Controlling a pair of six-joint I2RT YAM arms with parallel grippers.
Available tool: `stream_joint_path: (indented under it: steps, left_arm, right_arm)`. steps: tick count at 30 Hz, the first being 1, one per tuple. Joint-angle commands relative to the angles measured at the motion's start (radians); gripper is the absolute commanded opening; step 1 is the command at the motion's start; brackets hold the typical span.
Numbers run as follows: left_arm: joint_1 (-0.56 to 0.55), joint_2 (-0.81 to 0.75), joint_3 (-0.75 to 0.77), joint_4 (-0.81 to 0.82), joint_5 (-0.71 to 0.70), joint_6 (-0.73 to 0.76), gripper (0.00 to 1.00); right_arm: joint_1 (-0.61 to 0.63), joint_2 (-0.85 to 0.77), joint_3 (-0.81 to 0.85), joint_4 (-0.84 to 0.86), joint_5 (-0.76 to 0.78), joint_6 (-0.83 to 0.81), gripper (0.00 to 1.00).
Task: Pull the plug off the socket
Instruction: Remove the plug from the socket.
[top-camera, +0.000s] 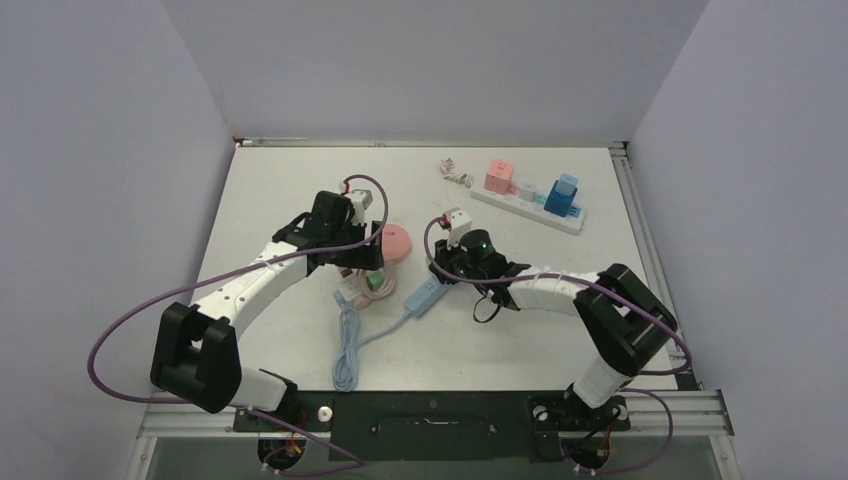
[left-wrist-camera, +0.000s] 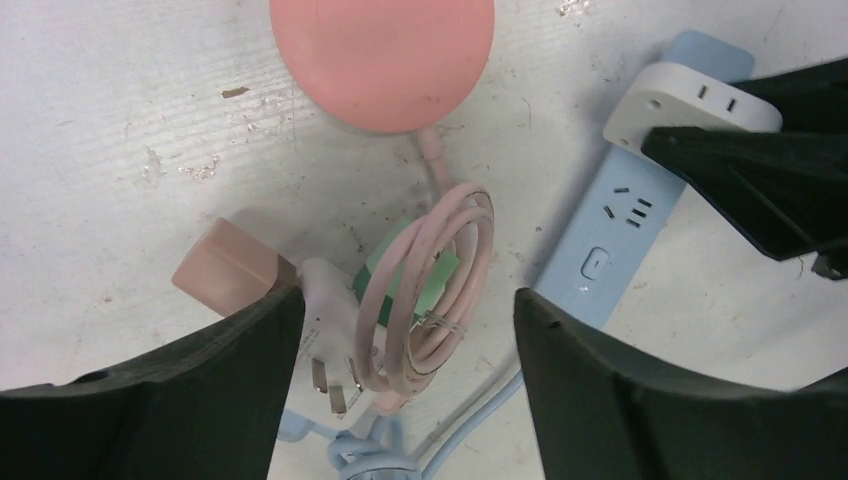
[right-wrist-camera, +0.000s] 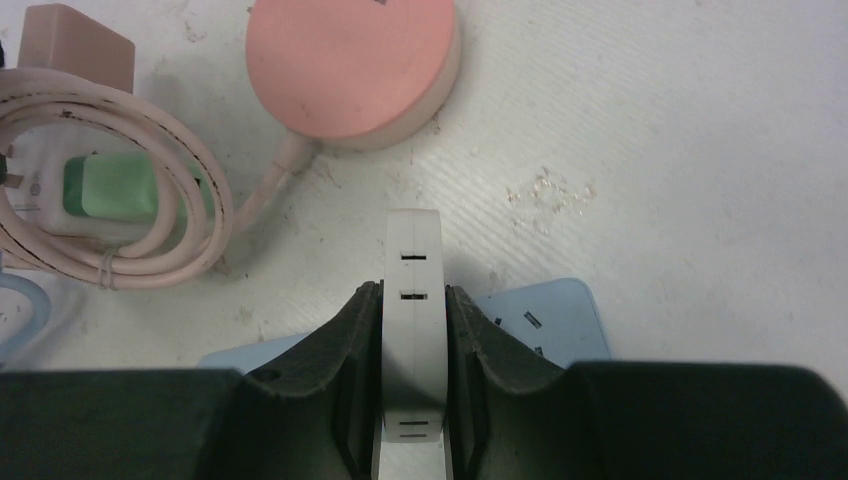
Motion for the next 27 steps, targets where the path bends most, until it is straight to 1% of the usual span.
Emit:
stream_joint_path:
  steps: [1, 2, 4, 6, 8, 10, 11, 14, 16, 18, 20, 24, 27]
  left_arm:
    - [-0.144, -0.113, 0.042, 0.107, -0.135, 0.077, 0.85]
    - [-0.178, -0.135, 0.035, 0.131, -0.157, 0.098, 0.87]
    - [-0.219, -0.173, 0.011, 0.199, -0.131, 0.111, 0.90]
    - [-0.249, -0.200, -0.024, 0.280, -0.032, 0.124, 0.93]
    - [-0.279, -0.191, -0.050, 0.331, 0.087, 0.148, 0.94]
    - [-0.307, -0.145, -0.051, 0.326, 0.172, 0.163, 0.94]
    - [-0.318, -0.119, -0.053, 0.322, 0.186, 0.162, 0.94]
    - [-0.331, -0.044, -0.060, 0.318, 0.191, 0.146, 0.94]
    - [-0.340, 0.001, -0.055, 0.306, 0.201, 0.154, 0.94]
    - [-0.352, 0.043, -0.043, 0.287, 0.207, 0.164, 0.94]
    - [-0.365, 0.089, -0.019, 0.250, 0.202, 0.173, 0.94]
    - [-0.377, 0.171, 0.018, 0.192, 0.201, 0.170, 0.93]
    - [-0.382, 0.201, 0.024, 0.197, 0.243, 0.159, 0.93]
  right_arm:
    - [0.028, -0.177, -0.147, 0.111, 0.305, 0.067, 0.05]
    - [0.032, -0.207, -0.186, 0.130, 0.321, 0.073, 0.05]
    - [0.038, -0.262, -0.251, 0.159, 0.355, 0.093, 0.05]
    - [0.041, -0.311, -0.306, 0.171, 0.378, 0.114, 0.05]
    - [0.046, -0.353, -0.343, 0.171, 0.397, 0.126, 0.05]
    - [0.045, -0.387, -0.367, 0.163, 0.410, 0.139, 0.07]
    - [0.047, -0.399, -0.379, 0.160, 0.413, 0.145, 0.08]
    - [0.050, -0.424, -0.401, 0.144, 0.420, 0.165, 0.16]
    - [0.049, -0.431, -0.410, 0.143, 0.417, 0.178, 0.24]
    - [0.050, -0.436, -0.409, 0.147, 0.407, 0.183, 0.35]
    - [0.050, -0.437, -0.404, 0.147, 0.404, 0.183, 0.42]
    - [0.048, -0.426, -0.389, 0.124, 0.402, 0.176, 0.49]
    - [0.049, -0.422, -0.370, 0.094, 0.399, 0.164, 0.51]
